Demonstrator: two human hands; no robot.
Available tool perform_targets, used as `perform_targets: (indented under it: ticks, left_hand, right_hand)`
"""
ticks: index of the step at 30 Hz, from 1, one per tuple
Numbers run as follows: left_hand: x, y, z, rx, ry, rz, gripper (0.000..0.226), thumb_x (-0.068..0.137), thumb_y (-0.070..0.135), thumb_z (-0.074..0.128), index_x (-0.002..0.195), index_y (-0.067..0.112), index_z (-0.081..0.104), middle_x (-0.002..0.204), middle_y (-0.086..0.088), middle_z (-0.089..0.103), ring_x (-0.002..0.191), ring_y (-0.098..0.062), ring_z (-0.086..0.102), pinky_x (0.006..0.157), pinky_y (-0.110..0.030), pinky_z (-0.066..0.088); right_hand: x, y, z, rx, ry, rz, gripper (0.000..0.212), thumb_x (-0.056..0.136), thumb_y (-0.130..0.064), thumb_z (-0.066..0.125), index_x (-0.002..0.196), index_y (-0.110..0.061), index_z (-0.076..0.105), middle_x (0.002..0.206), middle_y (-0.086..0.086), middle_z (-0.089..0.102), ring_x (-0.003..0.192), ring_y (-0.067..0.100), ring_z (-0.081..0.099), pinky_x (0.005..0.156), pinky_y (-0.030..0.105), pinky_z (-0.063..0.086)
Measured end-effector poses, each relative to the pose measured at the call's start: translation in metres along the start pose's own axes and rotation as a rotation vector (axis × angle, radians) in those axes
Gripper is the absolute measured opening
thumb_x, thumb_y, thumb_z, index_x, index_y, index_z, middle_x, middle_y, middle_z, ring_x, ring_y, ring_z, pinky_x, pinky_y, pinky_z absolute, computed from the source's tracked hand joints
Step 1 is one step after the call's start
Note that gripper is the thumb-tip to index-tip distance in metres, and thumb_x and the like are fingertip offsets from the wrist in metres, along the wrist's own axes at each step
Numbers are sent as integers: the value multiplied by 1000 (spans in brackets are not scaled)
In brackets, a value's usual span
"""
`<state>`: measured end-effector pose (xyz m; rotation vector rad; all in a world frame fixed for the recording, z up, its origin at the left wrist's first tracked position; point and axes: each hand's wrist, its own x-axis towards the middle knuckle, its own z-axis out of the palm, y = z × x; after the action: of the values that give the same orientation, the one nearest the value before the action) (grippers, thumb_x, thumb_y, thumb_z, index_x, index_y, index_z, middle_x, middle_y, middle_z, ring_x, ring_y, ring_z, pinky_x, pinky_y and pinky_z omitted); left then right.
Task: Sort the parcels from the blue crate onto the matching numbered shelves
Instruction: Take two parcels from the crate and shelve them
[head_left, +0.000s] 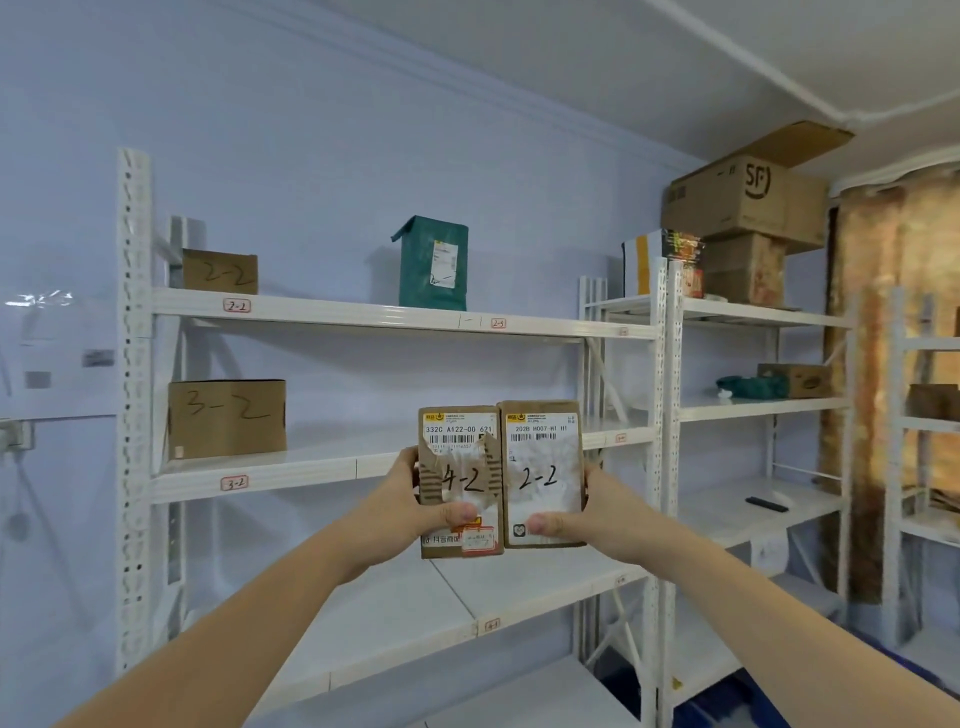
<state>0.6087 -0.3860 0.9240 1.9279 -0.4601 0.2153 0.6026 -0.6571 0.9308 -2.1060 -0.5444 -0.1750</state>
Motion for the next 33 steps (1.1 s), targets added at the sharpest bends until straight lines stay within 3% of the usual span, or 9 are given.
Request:
perform_targets:
  ticks: [2, 5, 9, 14, 20, 24, 28, 31, 33]
  left_hand:
    - [27, -12, -14, 21, 26, -5, 82, 78, 26, 89, 141, 25, 38, 124, 7, 70, 105, -7, 73, 90, -27, 59]
    - [64, -26, -38, 63, 77, -7, 81, 76, 28, 91, 140, 25, 41, 124, 8, 70, 107, -8, 73, 94, -31, 59]
    - [107, -37, -74, 112, 156, -2, 76, 78, 26, 90, 137, 26, 42, 122, 9, 70, 101, -1, 72, 78, -17, 58]
    - [144, -54, -126, 168, 282, -20, 77, 76, 31, 91, 137, 28, 44, 122, 13, 71, 104, -1, 72, 84, -19, 57]
    - [163, -69, -205, 221, 419, -55, 80, 72, 45, 90, 138, 30, 48, 120, 15, 74, 106, -4, 73, 98, -33, 56]
    - [176, -70, -265, 254, 462, -28, 86, 69, 51, 92, 140, 31, 48, 123, 11, 74, 111, -10, 72, 104, -44, 54]
    - [195, -70, -330, 273, 505, 10, 81, 71, 46, 91, 138, 27, 50, 117, 10, 76, 105, -11, 75, 101, -42, 57]
    - [206, -72, -375, 338, 527, 44, 89, 62, 58, 93, 136, 31, 52, 116, 12, 75, 104, -12, 75, 101, -43, 56]
    - [213, -76, -400, 330, 526, 62, 82, 66, 53, 92, 135, 30, 54, 115, 10, 76, 102, -13, 76, 99, -43, 57]
  right_hand:
    - [33, 5, 3, 48, -67, -5, 67, 84, -27, 85, 140, -38, 48, 121, -25, 71, 107, -11, 66, 80, 9, 52]
    - [90, 15, 11, 97, -91, 8, 60, 87, -20, 81, 138, -32, 52, 122, -19, 73, 110, -1, 69, 92, 22, 56]
    - [174, 26, 24, 139, -70, -28, 49, 86, -16, 80, 130, -24, 62, 115, -13, 77, 107, 7, 72, 101, 34, 56]
    - [270, 18, 44, 188, -153, -140, 46, 84, -20, 84, 125, -27, 64, 110, -17, 77, 101, 3, 73, 85, 20, 56]
    - [372, -17, 90, 178, -213, -258, 67, 74, -35, 92, 130, -33, 55, 115, -16, 75, 103, 3, 72, 92, 29, 58]
    - [429, -61, 111, 155, -250, -352, 68, 74, -29, 92, 131, -27, 55, 114, -12, 76, 101, 4, 73, 87, 25, 59]
    - [492, -122, 121, 235, -146, -455, 79, 65, -26, 95, 130, -19, 52, 116, -3, 75, 102, 13, 75, 90, 36, 62]
    - [543, -175, 123, 330, -38, -511, 90, 58, -32, 94, 134, -13, 49, 120, 4, 70, 101, 19, 75, 87, 40, 63]
    - [575, -203, 125, 334, -5, -520, 93, 54, -37, 94, 132, -12, 50, 118, 5, 71, 99, 19, 75, 85, 39, 64]
